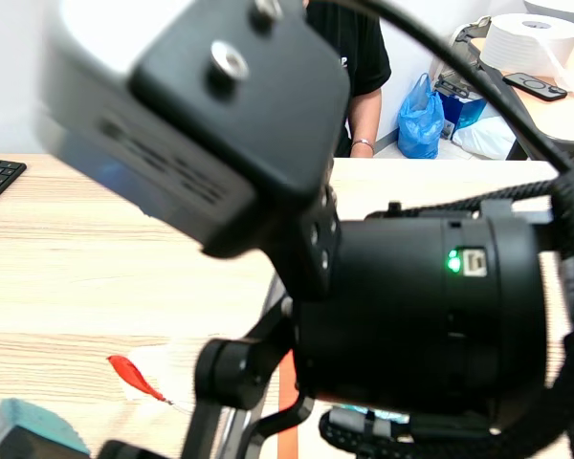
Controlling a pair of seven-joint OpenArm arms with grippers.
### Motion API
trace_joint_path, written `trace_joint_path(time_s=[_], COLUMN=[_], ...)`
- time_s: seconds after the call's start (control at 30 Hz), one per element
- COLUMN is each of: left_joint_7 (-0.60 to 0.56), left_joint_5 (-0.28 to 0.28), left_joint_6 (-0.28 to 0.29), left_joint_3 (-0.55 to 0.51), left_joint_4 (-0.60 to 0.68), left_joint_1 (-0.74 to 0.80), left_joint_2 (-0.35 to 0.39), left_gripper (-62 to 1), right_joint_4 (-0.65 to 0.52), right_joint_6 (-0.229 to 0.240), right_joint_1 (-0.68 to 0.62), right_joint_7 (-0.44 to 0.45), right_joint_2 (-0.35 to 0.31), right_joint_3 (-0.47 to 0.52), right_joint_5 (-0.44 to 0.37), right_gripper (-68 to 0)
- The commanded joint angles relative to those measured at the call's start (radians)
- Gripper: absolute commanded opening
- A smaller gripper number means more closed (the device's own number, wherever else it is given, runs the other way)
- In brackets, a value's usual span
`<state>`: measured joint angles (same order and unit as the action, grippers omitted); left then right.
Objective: Do the redox reaction experiment.
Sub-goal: 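Lift the metal plate out of the left beaker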
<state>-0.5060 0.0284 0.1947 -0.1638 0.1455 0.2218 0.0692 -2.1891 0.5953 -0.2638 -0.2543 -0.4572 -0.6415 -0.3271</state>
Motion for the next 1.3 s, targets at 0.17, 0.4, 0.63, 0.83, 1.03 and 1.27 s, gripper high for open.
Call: trace_joint_path(time_s=[0.17,0.4,0.63,0.83,1.03,1.27], left_joint_7=[-0.013,-0.013,-0.013,-0.013,-0.013,-0.013], left_joint_5=[0.0,0.0,0.0,0.0,0.0,0.0], left_joint_6=[0.002,0.002,0.002,0.002,0.002,0.002], left_joint_3=[-0.003,-0.003,-0.003,-0.003,-0.003,-0.003], left_joint_4=[0.006,0.006,0.006,0.006,0.006,0.006], left_joint_1=[0.01,0.01,0.01,0.01,0.01,0.01], left_joint_2=[0.003,0.003,0.003,0.003,0.003,0.003], left_gripper=[-58.2,-58.2,-58.2,-58.2,-58.2,-58.2], right_joint_4=[0.095,0.214,0.32,0.364,0.375,0.402], right_joint_6=[0.024,0.068,0.065,0.042,-0.018,-0.054], right_joint_1=[0.05,0.051,0.105,0.136,0.138,0.148], right_joint_7=[0.127,0.231,0.317,0.381,0.394,0.388], right_joint_2=[-0.023,-0.022,-0.022,-0.017,-0.011,0.014], right_joint_3=[-0.001,-0.002,-0.067,-0.124,-0.145,-0.146], right_joint_5=[-0.022,-0.013,0.08,0.156,0.195,0.213], right_gripper=[0.4,0.4,0.4,0.4,0.4,-0.3])
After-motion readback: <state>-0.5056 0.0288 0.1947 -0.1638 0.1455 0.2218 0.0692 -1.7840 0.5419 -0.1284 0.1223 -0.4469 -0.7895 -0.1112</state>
